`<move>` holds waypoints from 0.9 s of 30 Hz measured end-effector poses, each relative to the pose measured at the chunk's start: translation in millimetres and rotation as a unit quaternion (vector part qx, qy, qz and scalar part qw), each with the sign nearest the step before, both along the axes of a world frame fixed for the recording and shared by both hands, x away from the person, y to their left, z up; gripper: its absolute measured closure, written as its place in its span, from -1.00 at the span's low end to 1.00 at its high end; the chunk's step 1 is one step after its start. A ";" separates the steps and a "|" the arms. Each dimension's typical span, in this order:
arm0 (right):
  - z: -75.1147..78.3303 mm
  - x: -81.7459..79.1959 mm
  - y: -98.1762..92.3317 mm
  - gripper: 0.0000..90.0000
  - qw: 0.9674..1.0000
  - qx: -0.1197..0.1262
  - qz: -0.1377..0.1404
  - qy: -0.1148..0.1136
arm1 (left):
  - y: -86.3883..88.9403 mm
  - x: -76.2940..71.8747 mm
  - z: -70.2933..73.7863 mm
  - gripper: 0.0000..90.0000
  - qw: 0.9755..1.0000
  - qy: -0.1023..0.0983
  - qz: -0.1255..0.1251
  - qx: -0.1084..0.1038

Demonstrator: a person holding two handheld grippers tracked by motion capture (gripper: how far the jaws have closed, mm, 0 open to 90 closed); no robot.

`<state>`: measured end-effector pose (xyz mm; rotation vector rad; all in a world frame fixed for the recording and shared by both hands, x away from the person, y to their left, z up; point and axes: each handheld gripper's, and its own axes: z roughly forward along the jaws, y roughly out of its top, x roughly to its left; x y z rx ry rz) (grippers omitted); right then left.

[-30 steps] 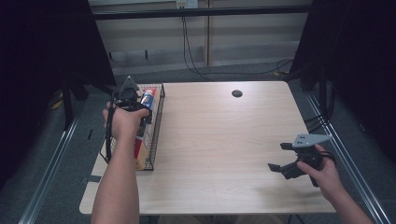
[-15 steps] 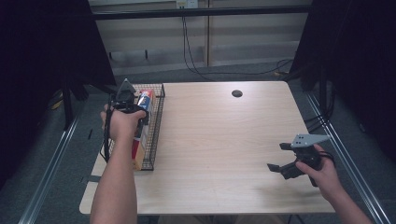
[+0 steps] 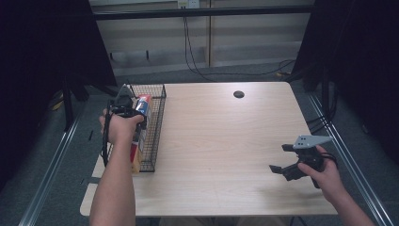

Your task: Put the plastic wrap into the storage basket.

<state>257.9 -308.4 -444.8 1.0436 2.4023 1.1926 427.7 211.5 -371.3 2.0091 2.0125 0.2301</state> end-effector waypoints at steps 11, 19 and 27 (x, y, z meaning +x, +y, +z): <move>-0.5 0.3 -0.1 -0.94 1.000 -0.001 -0.001 0.001 | 0.6 4.6 -8.9 -0.04 1.000 0.002 -0.003 0.005; -0.8 0.6 -0.5 -0.94 1.000 -0.001 -0.001 0.001 | -0.2 7.6 -16.3 -0.04 1.000 0.007 0.003 0.004; -1.1 0.9 -0.8 -0.94 1.000 -0.001 0.002 0.002 | 0.4 11.0 -19.0 -0.05 1.000 0.006 0.010 0.004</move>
